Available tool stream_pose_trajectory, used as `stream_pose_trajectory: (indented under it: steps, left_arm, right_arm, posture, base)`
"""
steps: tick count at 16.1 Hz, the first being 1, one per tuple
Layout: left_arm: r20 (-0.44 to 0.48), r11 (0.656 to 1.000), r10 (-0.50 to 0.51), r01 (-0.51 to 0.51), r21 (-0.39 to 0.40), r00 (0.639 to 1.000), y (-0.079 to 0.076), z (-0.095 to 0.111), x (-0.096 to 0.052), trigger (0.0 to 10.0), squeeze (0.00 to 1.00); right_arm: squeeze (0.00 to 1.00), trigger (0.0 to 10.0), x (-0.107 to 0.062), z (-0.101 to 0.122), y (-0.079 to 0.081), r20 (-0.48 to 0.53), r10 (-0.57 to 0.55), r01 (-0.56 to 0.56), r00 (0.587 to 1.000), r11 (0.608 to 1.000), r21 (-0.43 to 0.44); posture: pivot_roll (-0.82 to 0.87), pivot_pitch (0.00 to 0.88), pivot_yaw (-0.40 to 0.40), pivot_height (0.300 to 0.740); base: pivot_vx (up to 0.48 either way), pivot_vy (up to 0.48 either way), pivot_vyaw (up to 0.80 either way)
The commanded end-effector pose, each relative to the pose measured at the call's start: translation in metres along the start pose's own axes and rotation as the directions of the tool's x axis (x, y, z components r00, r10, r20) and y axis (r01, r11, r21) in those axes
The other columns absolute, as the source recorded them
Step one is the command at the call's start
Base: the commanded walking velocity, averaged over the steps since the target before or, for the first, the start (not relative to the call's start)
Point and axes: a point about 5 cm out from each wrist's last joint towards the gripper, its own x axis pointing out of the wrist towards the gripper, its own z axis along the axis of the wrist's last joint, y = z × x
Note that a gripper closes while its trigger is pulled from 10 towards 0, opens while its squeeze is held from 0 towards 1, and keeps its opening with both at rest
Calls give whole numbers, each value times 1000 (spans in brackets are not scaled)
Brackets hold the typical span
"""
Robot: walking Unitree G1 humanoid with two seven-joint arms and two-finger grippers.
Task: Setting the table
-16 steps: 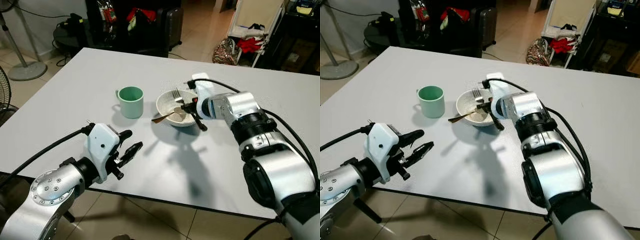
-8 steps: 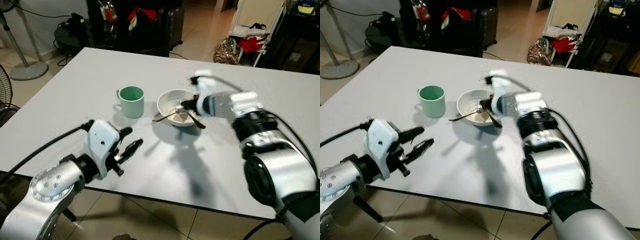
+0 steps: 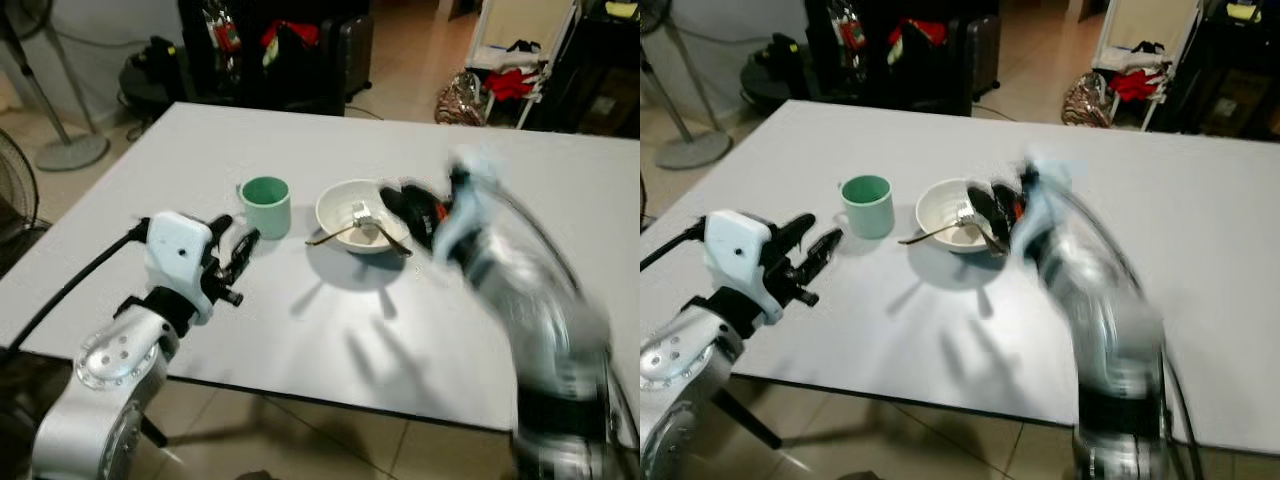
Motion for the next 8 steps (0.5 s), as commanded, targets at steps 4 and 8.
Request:
stream_pose_trajectory:
  steps: [4, 8]
  left_arm:
    - [34, 997, 70, -69, -44, 997, -3, -1, -2, 10000, 0]
    - [47, 993, 102, -99, -70, 994, -10, 0, -6, 10000, 0]
  right_arm:
    - [0, 10000, -37, 16, 11, 217, -59, 63, 974, 998, -11]
    - [0, 10000, -53, 14, 11, 263, -94, 106, 960, 994, -29]
  posture:
    - [-88, 0, 108, 740]
    - [-57, 0, 59, 740]
  base:
    - [0, 0, 0]
    - [0, 0, 0]
